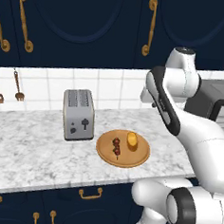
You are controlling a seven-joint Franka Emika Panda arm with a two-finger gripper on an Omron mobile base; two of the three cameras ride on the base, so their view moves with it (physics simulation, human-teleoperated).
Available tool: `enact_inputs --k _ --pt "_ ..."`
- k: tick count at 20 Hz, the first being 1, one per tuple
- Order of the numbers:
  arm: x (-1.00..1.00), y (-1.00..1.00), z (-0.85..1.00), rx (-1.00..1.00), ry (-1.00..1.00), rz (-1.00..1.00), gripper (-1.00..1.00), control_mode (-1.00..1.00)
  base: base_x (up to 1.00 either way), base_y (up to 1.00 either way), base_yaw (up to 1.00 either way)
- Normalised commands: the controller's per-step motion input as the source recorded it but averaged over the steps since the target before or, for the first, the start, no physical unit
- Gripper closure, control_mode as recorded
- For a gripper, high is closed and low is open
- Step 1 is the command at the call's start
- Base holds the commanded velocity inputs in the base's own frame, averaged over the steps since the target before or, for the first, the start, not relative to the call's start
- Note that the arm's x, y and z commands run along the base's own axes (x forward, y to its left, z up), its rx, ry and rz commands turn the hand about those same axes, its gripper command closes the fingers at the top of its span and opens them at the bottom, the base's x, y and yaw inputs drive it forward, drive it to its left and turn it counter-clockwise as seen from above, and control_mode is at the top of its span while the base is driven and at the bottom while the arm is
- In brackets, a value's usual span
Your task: Pick up the kebab skewer and baguette bread, and place them inside the toaster oven. Close the toaster oven door and start by setting the timer.
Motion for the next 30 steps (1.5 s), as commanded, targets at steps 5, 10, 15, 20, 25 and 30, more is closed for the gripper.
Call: enact_inputs --k 5,10,15,20,25,30 --pt "-0.83 0.09 -0.07 0.00 0.00 -0.02 -1.00 -1.00 0.00 0.00 0.00" --pt "-1.00 0.14 -0.15 0.00 -0.02 -0.05 -1.00 -1.00 0.00 0.00 0.00" --pt "-0.84 0.01 -0.01 0.00 -0.03 -0.01 -1.00 -1.00 0.00 0.00 0.00" --pt "-0.59 0.00 0.00 -0.01 -0.01 0.00 -1.00 -1.00 0.00 0.00 0.00" --pt "-0.21 -0.09 0.00 0.00 -0.01 0.00 -1.00 1.00 -0.13 -0.19 0.00" --pt "0.00 0.00 0.00 0.00 0.00 0.00 -1.00 1.00 -0.14 -0.69 0.00"
